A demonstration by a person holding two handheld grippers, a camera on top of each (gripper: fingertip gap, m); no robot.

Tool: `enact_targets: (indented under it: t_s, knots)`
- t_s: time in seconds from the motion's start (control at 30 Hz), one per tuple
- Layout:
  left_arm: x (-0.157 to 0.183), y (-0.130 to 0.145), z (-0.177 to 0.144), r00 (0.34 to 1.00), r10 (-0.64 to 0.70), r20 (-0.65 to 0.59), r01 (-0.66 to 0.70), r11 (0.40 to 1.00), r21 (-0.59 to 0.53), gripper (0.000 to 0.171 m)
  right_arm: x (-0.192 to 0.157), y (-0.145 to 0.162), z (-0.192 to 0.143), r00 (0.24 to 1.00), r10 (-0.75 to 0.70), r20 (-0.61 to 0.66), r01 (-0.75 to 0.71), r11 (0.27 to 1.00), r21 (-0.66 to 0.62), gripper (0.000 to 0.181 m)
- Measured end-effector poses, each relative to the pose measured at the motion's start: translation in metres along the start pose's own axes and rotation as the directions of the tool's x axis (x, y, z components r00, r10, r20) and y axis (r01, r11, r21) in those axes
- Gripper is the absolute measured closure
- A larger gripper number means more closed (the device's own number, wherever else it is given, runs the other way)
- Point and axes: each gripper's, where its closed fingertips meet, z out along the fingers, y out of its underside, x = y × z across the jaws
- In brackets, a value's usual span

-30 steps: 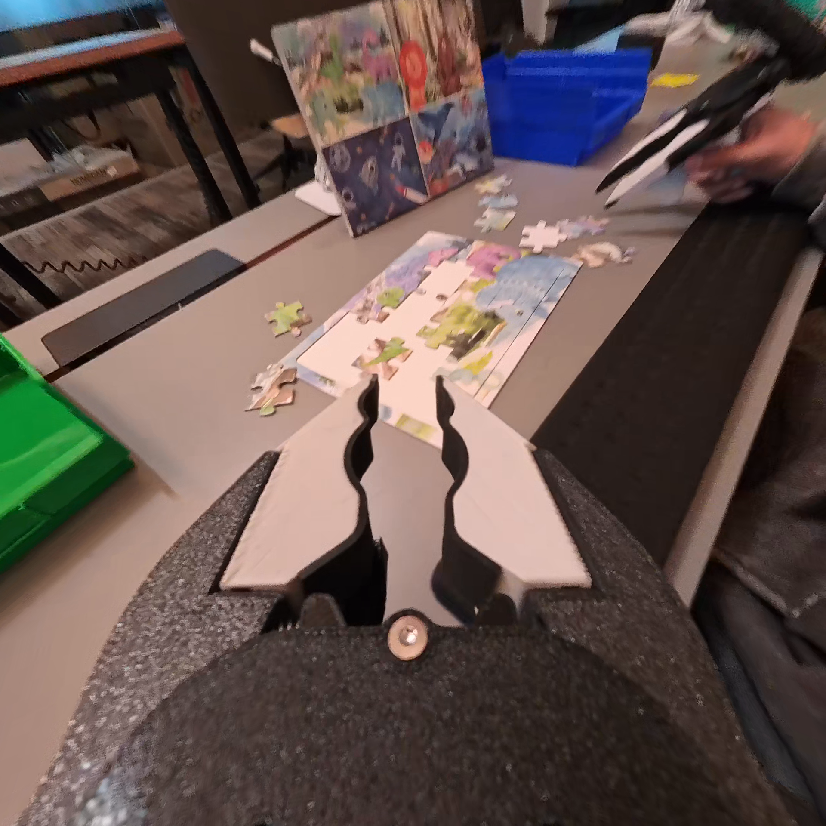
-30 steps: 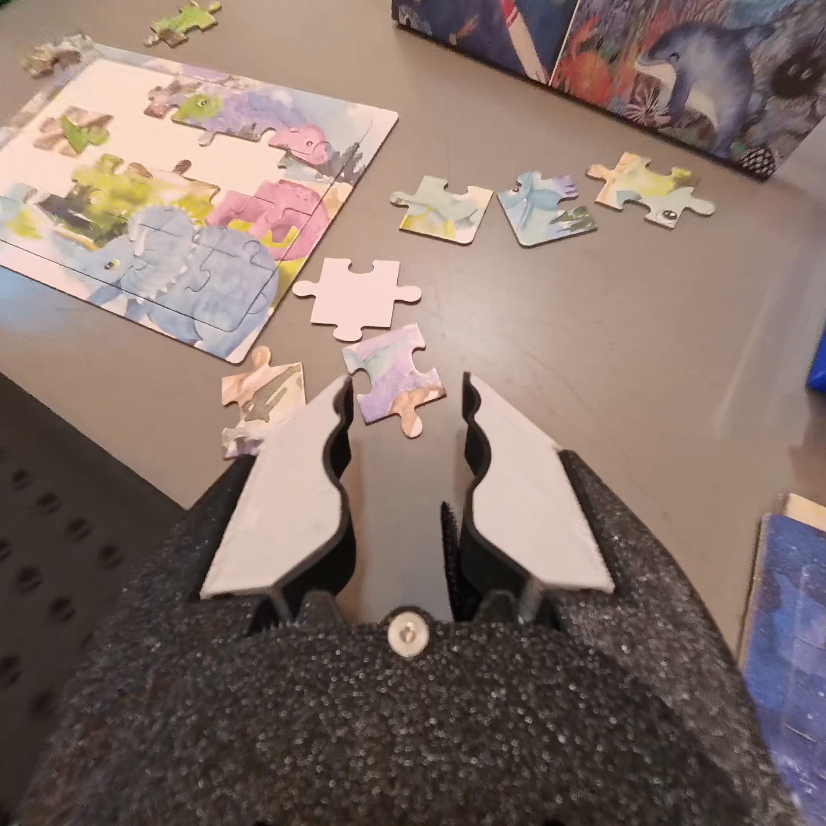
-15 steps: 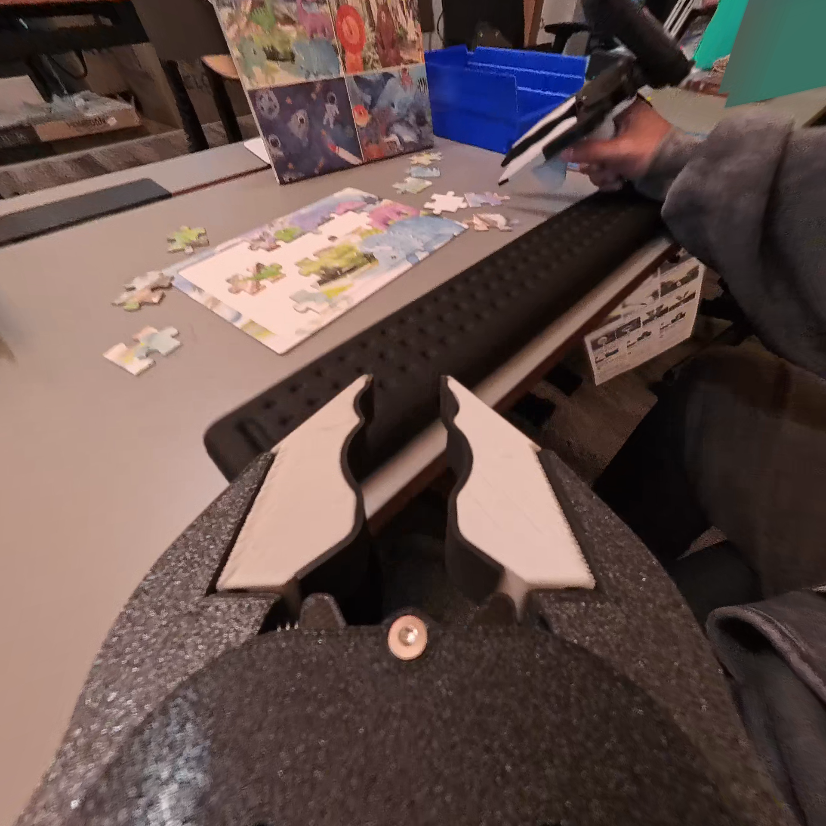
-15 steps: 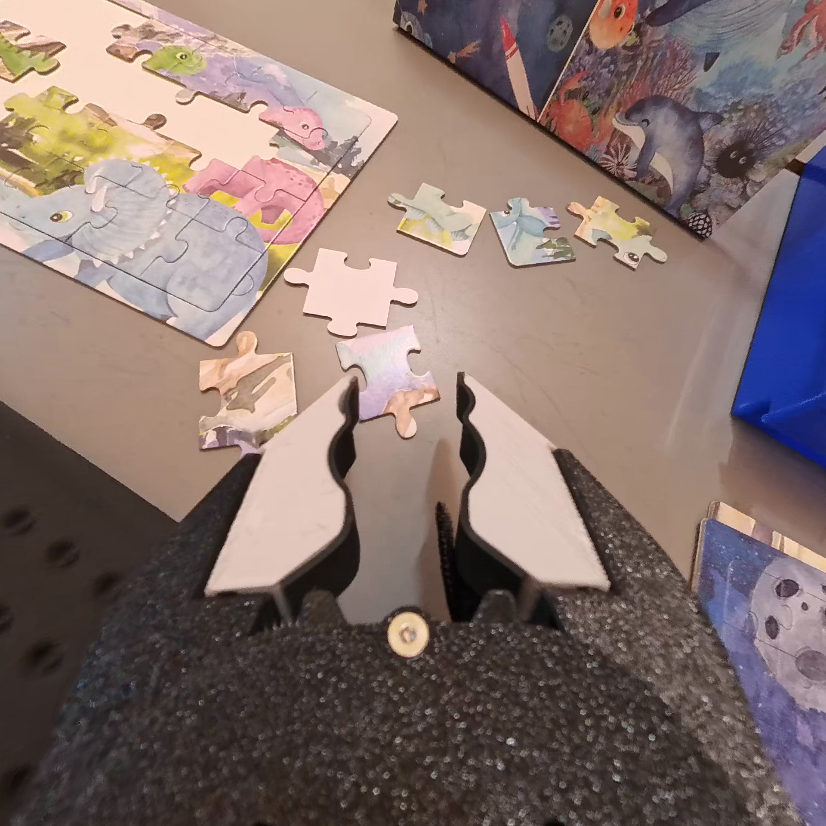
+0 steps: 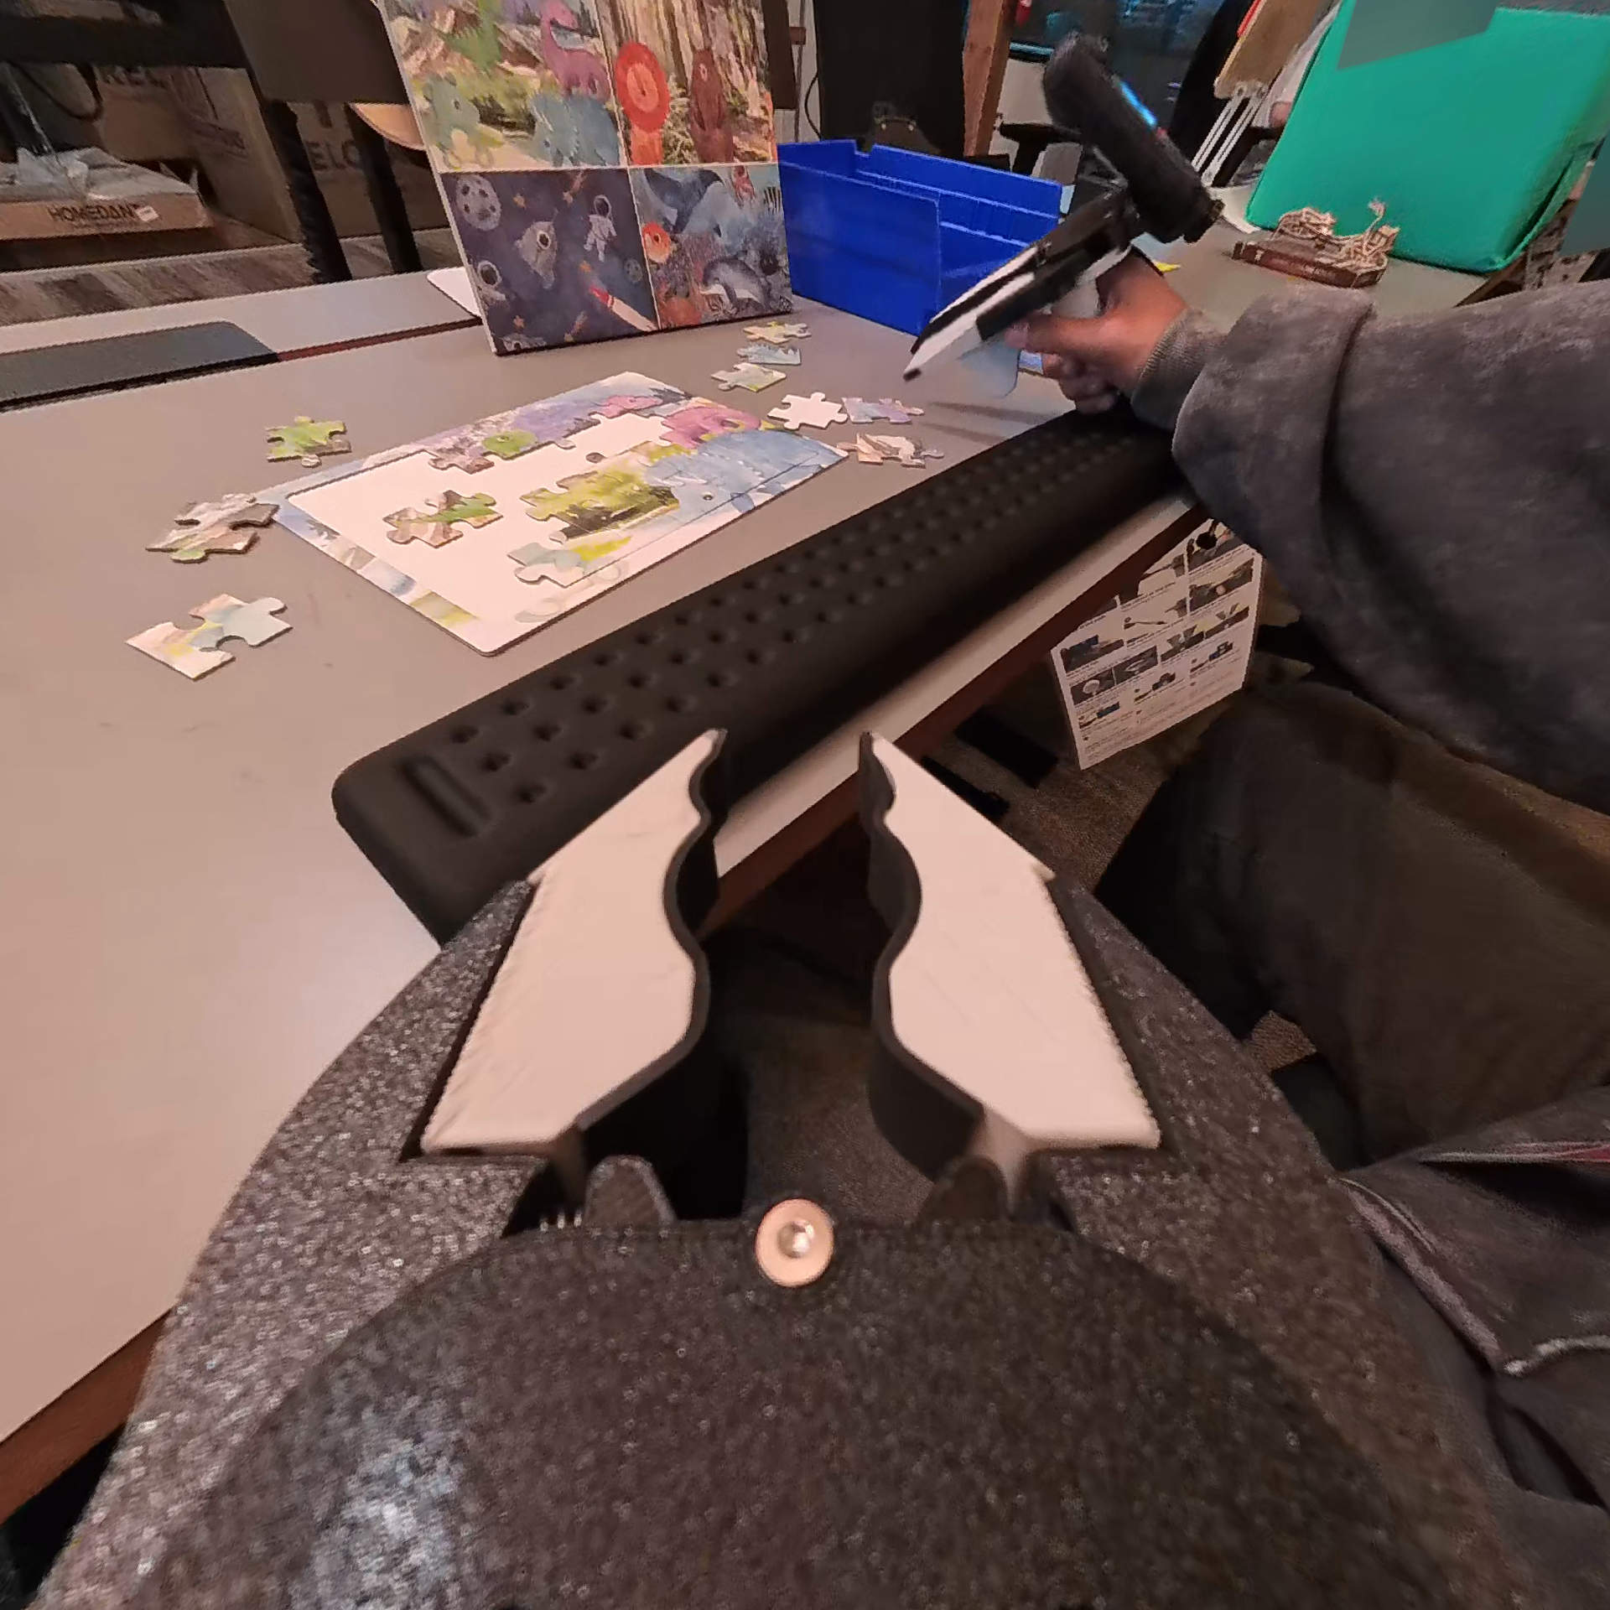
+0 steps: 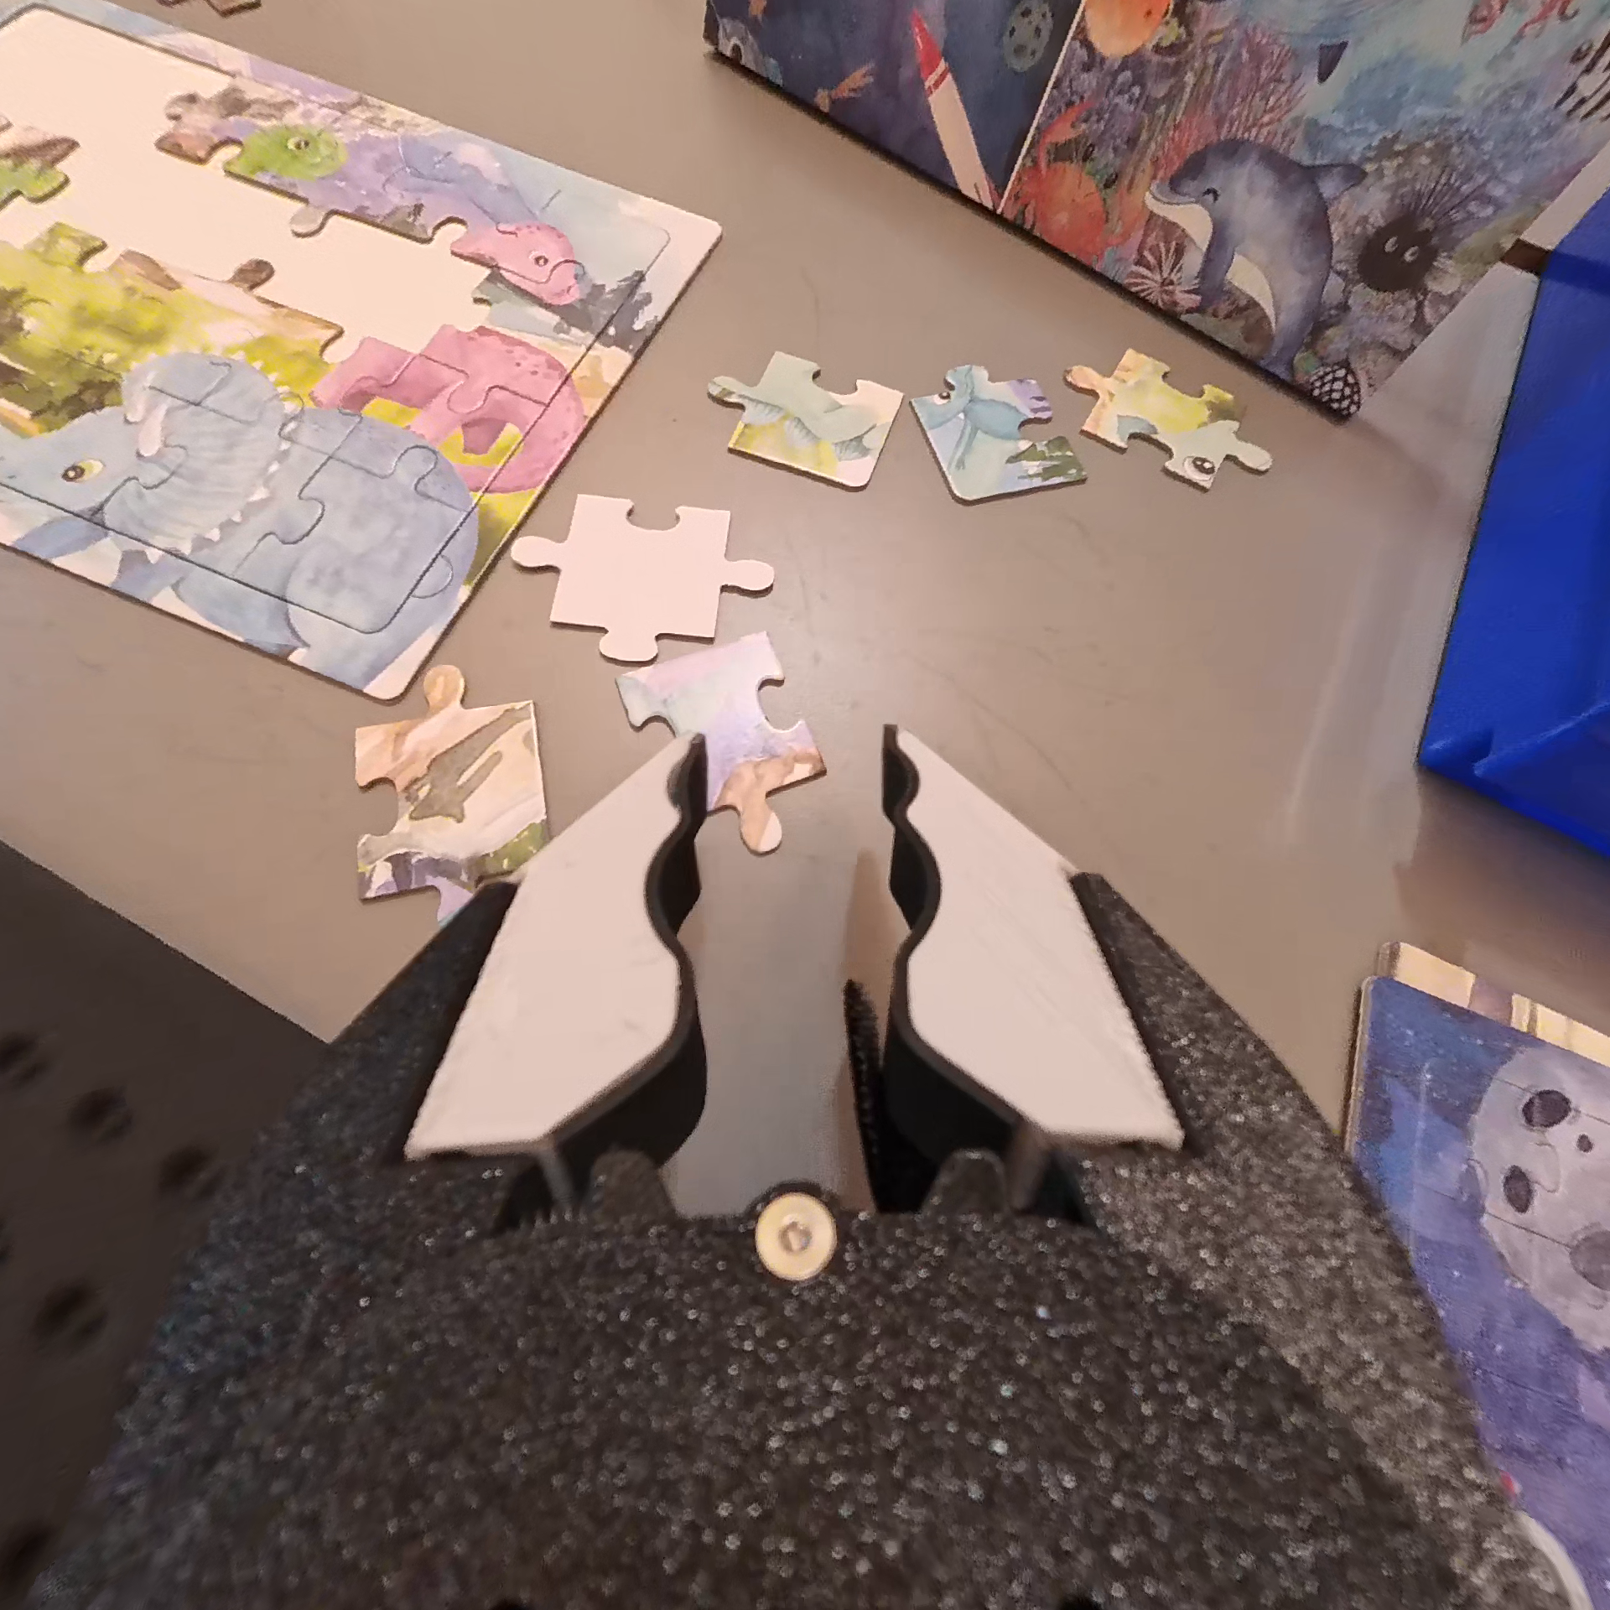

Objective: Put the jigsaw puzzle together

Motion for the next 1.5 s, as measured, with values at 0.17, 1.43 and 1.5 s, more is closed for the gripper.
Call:
enact_targets:
  t_s: [0.17,1.43,1.5]
  knots:
    - [0.007,0.009,-0.003,1.000,-0.001,-0.012,0.001,1.000,-0.016,0.142,0.002,-0.003,-0.003,1.000,0.019,0.004,-0.019,0.999,0.027,0.141]
    - [-0.109,-0.031,0.090,0.999,-0.034,0.027,0.039,0.973,-0.227,0.139,-0.011,0.004,-0.003,0.986,0.104,0.127,-0.104,0.995,-0.012,0.147]
    - [-0.109,-0.033,0.089,0.998,-0.046,0.032,0.052,0.970,-0.236,0.139,-0.010,0.004,-0.003,0.985,0.118,0.125,-0.117,0.993,-0.015,0.147]
